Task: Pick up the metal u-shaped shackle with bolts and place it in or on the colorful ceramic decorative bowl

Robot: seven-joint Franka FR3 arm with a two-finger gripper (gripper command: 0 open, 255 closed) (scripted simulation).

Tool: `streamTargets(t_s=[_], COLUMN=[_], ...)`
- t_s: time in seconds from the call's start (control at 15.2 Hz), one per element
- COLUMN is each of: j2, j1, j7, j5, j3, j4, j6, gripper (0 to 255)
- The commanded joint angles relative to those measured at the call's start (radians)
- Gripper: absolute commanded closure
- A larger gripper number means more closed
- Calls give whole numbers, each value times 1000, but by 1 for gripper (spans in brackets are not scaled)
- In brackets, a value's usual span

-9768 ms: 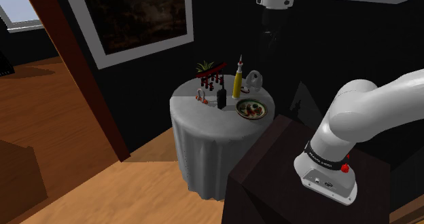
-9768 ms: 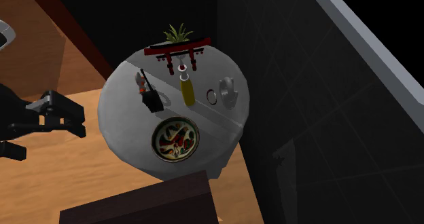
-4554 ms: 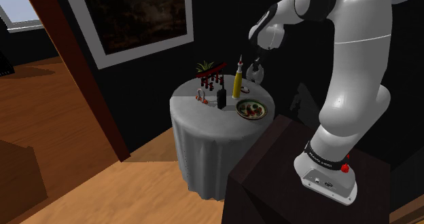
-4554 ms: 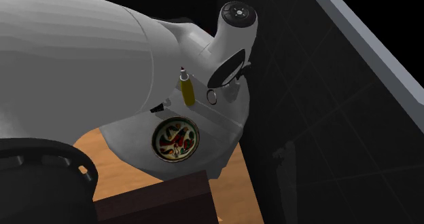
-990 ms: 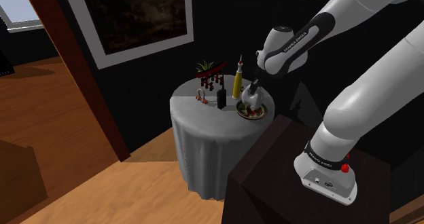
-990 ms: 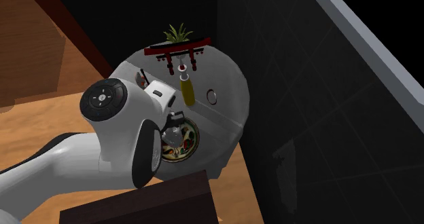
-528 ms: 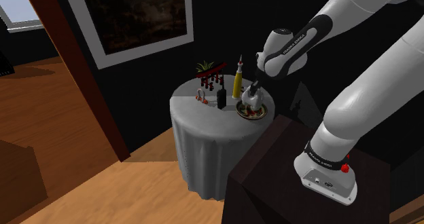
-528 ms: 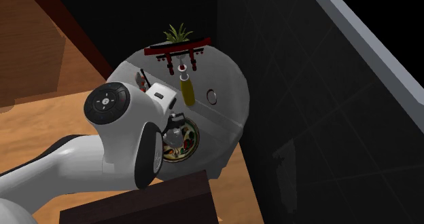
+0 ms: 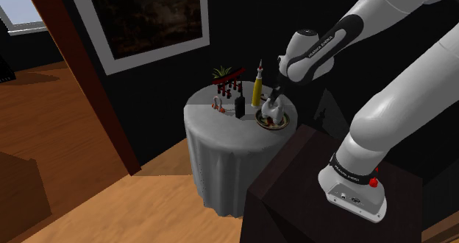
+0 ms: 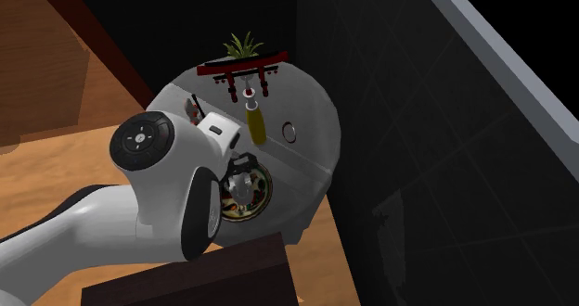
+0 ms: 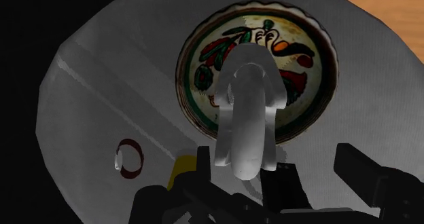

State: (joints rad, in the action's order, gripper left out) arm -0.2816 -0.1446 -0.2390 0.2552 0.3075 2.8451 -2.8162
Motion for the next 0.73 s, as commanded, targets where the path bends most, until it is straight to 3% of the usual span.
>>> streamTargets(t_s=[0.0, 0.13, 0.66], j2=[-73, -159, -159], j1=[-6, -12, -12], j7=[4, 5, 5], j5=[5, 7, 7], j3=[-10, -22, -22], j4=[-2, -4, -4], j6=[75, 164, 164], gripper=[0, 0, 0])
